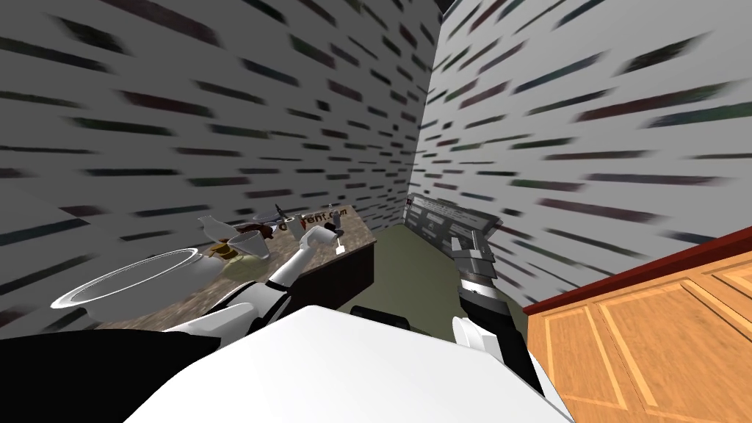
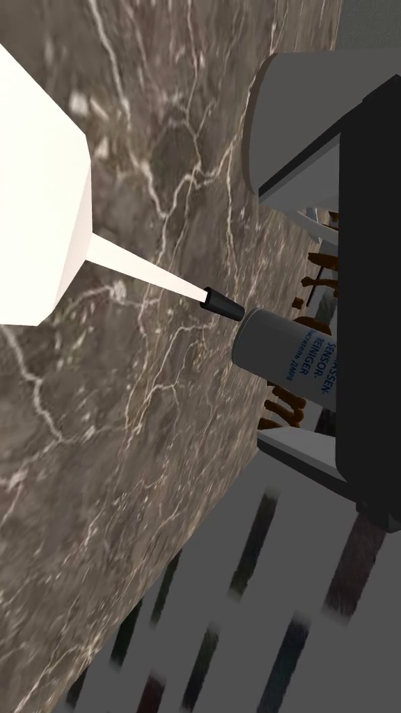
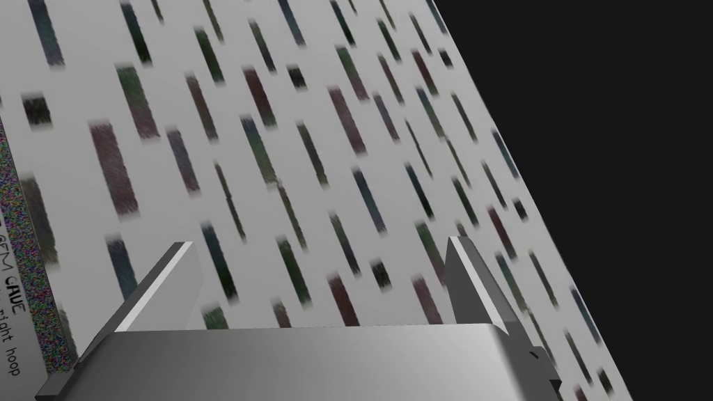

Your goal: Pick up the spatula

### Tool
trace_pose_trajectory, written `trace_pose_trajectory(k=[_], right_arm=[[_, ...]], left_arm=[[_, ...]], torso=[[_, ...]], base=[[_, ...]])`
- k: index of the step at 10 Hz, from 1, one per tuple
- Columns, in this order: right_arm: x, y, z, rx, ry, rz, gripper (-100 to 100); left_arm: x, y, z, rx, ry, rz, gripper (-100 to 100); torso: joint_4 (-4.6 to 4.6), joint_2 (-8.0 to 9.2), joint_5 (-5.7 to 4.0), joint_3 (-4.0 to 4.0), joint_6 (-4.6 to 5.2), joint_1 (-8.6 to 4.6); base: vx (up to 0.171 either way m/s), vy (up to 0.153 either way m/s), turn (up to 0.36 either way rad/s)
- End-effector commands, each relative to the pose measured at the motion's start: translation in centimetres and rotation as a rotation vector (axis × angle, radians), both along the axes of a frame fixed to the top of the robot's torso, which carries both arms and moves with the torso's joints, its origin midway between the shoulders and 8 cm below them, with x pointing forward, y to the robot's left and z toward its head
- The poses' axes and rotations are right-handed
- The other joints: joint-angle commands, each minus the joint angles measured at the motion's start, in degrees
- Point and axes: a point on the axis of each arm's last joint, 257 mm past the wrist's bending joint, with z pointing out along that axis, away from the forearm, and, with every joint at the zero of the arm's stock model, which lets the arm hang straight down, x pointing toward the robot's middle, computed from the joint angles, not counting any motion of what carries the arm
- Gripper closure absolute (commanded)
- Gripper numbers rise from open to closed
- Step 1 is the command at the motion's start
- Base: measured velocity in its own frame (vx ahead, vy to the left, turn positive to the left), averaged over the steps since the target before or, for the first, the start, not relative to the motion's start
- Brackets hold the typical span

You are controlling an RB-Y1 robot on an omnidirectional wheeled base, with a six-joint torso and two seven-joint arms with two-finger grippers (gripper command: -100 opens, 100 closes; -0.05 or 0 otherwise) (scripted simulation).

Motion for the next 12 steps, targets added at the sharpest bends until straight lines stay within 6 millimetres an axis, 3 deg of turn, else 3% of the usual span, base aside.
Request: trace_pose_trajectory(k=[1,12], right_arm=[[0.0,0.0,0.0,0.000,0.000,0.000,0],[0.0,0.0,0.0,0.000,0.000,0.000,0]], left_arm=[[-0.7,0.1,-0.8,-0.002,0.055,0.005,-100],[-3.8,-1.6,-3.4,-0.037,0.385,-0.032,-100]], torso=[[0.00,0.00,0.00,0.00,0.00,0.00],[0.00,0.03,-0.01,0.01,-0.03,-0.05]], base=[[0.014,0.021,-0.024],[0.010,0.019,-0.025]])
